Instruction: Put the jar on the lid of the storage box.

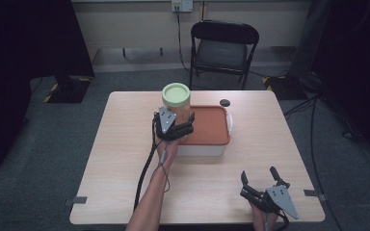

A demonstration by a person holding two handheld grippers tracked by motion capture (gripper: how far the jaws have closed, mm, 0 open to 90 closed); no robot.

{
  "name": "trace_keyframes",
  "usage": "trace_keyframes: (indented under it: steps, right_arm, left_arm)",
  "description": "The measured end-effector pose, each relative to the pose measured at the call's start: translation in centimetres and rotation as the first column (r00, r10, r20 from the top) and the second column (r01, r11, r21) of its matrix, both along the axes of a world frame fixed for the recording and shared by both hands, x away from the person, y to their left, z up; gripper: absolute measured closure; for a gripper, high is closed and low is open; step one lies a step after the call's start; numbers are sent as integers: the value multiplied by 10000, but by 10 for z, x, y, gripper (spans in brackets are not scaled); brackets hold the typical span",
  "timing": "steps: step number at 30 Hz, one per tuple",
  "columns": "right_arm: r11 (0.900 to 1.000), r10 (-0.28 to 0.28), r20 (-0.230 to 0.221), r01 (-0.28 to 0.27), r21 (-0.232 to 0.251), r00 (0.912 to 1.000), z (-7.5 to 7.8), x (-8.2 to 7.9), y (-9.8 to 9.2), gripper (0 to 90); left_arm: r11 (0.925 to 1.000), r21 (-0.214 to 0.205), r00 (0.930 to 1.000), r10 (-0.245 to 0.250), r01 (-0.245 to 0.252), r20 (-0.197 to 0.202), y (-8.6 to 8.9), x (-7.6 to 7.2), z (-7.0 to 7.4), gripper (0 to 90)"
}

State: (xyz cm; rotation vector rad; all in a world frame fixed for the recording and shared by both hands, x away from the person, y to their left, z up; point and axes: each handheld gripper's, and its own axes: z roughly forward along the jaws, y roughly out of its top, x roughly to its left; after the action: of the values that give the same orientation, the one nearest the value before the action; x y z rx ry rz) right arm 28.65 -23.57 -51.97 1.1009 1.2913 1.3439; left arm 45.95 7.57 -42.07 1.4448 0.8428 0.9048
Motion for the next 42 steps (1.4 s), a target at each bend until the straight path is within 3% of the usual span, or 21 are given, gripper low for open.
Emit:
trace_keyframes:
  steps: [14, 31, 42]
  right_arm:
    - [10000, 19, 0, -19, -2, 10000, 0, 0, 0, 11]
    - [10000, 17, 1, -17, -1, 10000, 0, 0, 0, 11]
    - [10000, 18, 0, -18, 4, 10000, 0, 0, 0, 11]
  left_arm:
    - [9993, -344, 9999, 118, -121, -105, 2, 2, -2, 114]
    - [9996, -47, 9992, 259, -261, -316, -3, 4, 0, 112]
    - [9996, -87, 9989, 271, -275, -391, -3, 4, 1, 112]
